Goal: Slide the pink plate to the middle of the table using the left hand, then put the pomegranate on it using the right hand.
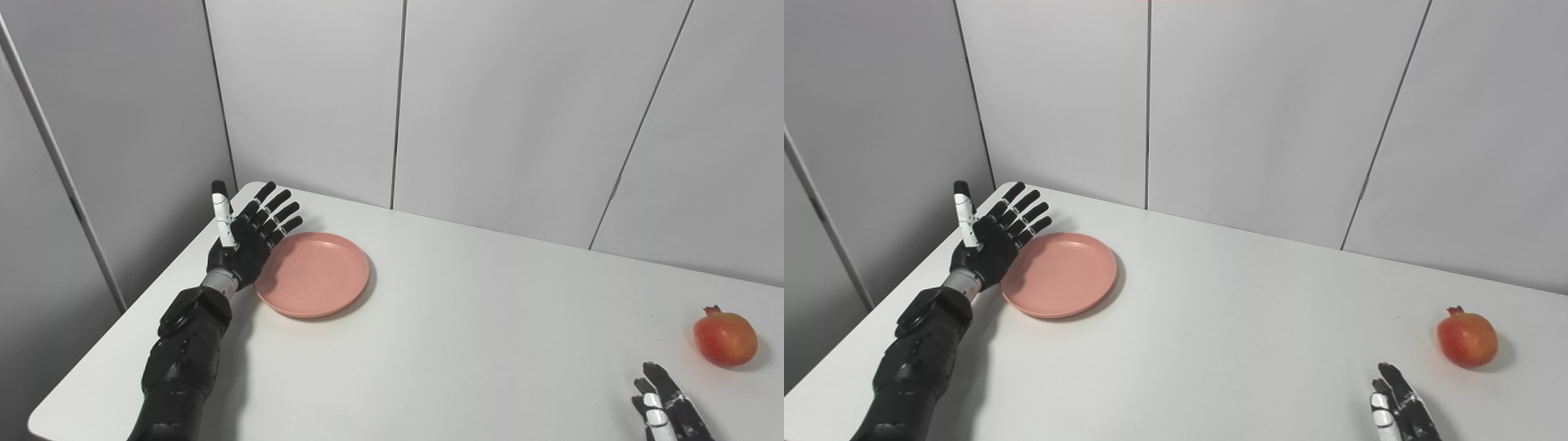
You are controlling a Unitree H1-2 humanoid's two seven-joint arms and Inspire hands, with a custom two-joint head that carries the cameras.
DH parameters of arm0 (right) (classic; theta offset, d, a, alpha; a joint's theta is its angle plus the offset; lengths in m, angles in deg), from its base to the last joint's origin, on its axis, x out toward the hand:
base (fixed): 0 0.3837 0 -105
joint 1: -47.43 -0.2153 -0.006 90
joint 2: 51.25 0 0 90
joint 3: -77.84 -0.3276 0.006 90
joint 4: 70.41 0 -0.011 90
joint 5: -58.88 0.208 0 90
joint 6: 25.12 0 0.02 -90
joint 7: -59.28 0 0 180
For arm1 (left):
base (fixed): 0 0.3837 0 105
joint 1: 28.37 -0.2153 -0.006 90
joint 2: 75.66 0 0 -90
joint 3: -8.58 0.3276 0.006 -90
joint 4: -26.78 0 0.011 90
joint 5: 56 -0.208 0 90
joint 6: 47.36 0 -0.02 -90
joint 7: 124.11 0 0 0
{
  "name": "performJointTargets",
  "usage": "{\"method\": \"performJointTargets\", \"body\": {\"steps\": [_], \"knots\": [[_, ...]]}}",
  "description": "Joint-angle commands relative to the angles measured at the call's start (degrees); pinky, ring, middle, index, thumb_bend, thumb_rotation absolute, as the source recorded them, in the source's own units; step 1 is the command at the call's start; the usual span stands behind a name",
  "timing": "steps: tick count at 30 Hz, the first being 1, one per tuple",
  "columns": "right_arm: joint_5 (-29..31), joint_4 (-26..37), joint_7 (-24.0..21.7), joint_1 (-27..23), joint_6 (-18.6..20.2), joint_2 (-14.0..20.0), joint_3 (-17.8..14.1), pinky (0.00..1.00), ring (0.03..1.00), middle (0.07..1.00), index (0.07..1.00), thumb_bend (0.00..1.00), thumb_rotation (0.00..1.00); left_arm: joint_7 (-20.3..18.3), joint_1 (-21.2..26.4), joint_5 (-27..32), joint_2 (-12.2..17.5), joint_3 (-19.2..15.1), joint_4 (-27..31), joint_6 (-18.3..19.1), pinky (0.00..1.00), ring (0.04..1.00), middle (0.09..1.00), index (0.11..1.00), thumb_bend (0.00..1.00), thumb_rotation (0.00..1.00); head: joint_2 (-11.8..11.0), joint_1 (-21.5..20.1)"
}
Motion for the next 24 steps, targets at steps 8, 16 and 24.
{"method": "performJointTargets", "body": {"steps": [8, 16, 24], "knots": [[0.0, -0.2, -0.5, 2.8, 0.2, 0.3, -0.1, 0.92, 0.892, 0.891, 0.788, 0.52, 0.45, 1.6, 1.9, 0.5, 0.7, 0.0, 5.7, 1.7, 0.79, 0.808, 0.825, 0.869, 1.0, 1.0, -0.6, 0.4], [-0.7, 0.0, -0.4, 2.9, 0.8, 0.3, 0.1, 0.92, 0.887, 0.89, 0.793, 0.52, 0.44, 2.2, 2.4, -2.5, 2.8, 1.0, 11.0, -0.1, 0.8, 0.813, 0.841, 0.868, 1.0, 0.99, -0.6, 0.7], [-0.8, 0.2, -0.9, 3.1, 1.0, 0.5, 0.6, 0.94, 0.88, 0.886, 0.792, 0.55, 0.43, 3.2, 4.2, -6.2, 6.8, 1.9, 10.2, -2.8, 0.76, 0.785, 0.796, 0.853, 1.0, 0.93, -0.6, 0.7]]}}
